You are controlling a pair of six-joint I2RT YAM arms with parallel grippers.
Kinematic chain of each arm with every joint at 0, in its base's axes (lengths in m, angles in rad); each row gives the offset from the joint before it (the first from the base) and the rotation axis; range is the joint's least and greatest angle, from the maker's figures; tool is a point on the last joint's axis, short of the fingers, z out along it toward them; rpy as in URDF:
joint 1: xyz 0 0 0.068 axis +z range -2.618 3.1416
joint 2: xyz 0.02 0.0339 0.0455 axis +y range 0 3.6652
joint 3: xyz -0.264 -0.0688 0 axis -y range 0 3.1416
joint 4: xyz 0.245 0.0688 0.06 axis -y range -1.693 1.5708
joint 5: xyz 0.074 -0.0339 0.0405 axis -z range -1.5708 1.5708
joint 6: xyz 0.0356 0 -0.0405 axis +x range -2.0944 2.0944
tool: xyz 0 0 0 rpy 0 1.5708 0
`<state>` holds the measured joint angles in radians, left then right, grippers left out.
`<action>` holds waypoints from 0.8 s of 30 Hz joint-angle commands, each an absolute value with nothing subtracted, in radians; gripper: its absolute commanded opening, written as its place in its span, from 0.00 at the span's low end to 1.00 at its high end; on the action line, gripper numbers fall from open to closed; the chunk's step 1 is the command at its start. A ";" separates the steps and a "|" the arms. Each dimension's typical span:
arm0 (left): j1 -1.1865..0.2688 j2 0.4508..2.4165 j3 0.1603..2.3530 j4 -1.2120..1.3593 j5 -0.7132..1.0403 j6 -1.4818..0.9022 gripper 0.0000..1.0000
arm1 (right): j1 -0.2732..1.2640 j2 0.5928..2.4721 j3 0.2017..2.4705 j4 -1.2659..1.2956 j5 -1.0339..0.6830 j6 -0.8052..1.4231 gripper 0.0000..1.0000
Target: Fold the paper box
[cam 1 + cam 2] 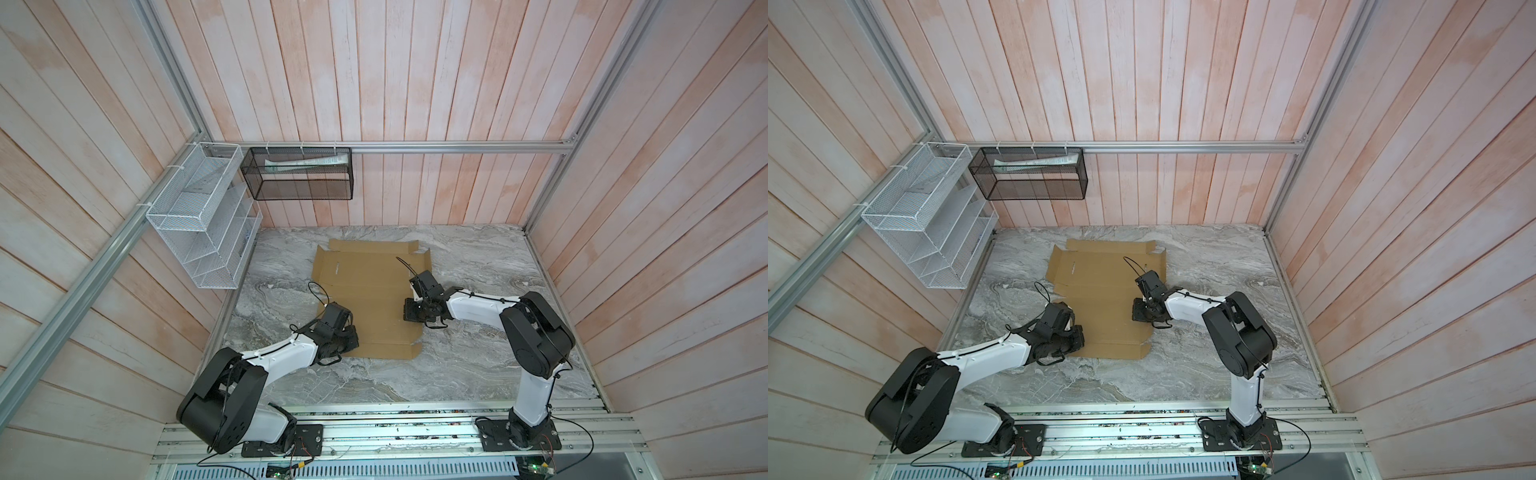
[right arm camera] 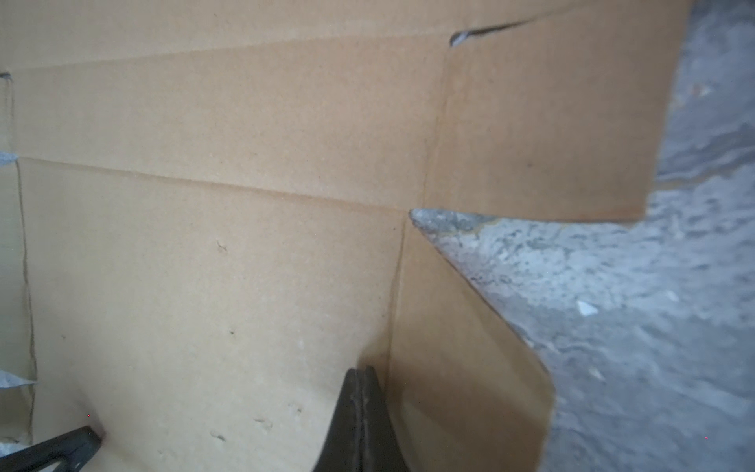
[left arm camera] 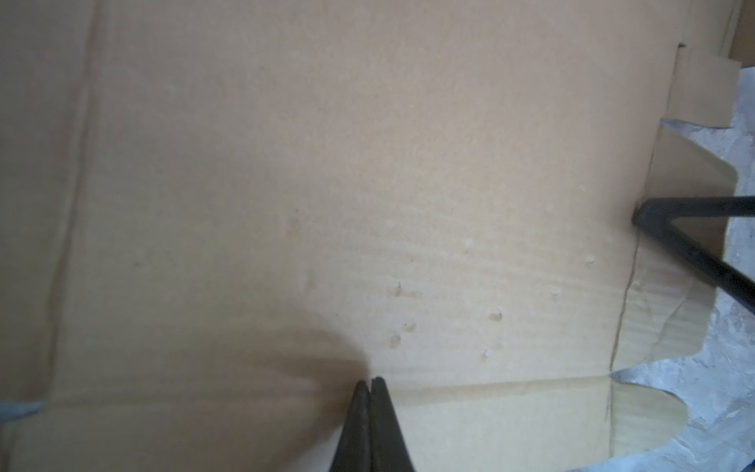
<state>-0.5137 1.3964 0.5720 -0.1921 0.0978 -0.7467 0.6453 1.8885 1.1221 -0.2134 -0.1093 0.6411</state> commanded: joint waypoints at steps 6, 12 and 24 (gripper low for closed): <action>-0.499 1.339 0.715 -0.320 0.020 -0.686 0.00 | 0.629 1.823 1.143 -0.295 -0.052 0.595 0.00; -0.406 1.343 0.814 -0.334 0.051 -0.611 0.00 | 0.629 1.716 1.108 -0.277 -0.019 0.597 0.01; -0.159 1.389 0.988 -0.327 0.184 -0.496 0.30 | 0.609 1.637 1.112 -0.271 0.001 0.565 0.13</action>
<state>-0.2077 1.3701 0.9550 -0.3363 0.1165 -0.5289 0.6247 1.6558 1.1088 -0.2569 -0.0219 0.5911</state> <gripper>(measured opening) 0.275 0.128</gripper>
